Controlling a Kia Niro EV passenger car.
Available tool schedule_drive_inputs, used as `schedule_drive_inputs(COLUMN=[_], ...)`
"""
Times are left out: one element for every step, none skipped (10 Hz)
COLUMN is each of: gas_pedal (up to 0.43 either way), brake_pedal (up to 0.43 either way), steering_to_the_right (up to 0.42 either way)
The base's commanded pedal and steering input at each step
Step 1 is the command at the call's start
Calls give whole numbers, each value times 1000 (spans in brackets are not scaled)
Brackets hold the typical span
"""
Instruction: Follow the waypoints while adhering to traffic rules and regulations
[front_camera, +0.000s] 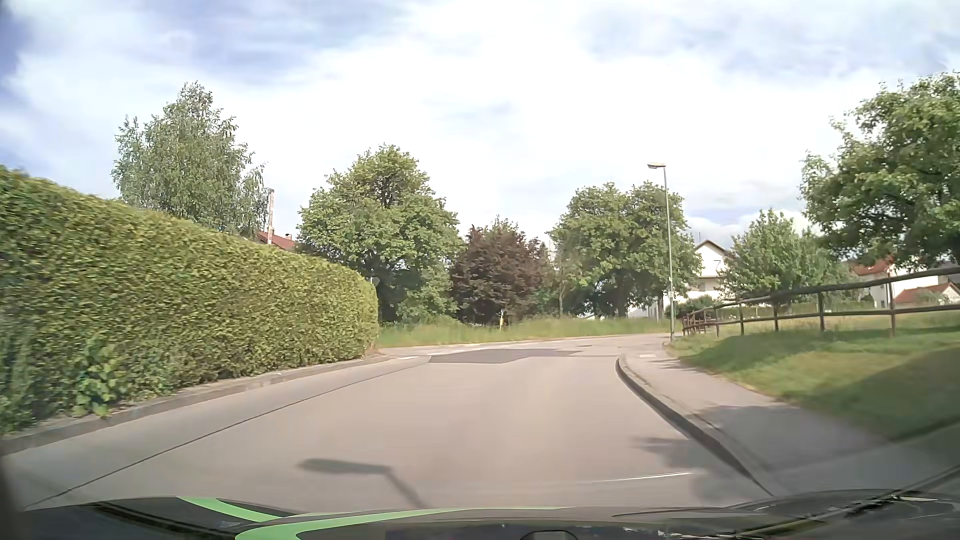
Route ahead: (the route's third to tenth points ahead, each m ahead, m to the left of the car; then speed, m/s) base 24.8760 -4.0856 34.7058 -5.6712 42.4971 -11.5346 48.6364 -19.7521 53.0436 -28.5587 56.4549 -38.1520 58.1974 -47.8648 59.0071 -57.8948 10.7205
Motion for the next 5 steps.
schedule_drive_inputs(gas_pedal=[47, 47, 47, 47, 47], brake_pedal=[0, 0, 0, 0, 0], steering_to_the_right=[28, 28, 31, 34, 36])
